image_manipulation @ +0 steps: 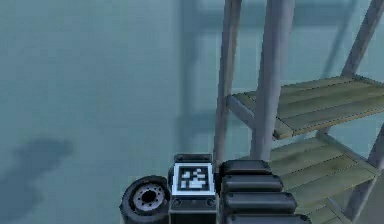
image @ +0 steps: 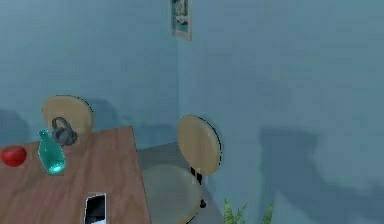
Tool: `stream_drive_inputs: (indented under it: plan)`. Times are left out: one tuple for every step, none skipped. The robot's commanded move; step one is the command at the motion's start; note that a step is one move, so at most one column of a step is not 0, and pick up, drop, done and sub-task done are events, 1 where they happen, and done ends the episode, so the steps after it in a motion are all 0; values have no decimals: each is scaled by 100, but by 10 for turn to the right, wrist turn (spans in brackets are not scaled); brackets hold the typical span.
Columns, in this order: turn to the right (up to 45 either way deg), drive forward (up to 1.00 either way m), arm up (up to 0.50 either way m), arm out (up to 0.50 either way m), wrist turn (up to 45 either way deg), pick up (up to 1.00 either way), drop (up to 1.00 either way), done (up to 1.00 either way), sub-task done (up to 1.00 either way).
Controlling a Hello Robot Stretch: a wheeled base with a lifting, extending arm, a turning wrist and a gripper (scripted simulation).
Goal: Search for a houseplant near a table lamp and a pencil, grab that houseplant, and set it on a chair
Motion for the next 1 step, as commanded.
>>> stream_drive_inputs:
  plan:
    - [90,0,0,0,0,0,0,0,0]
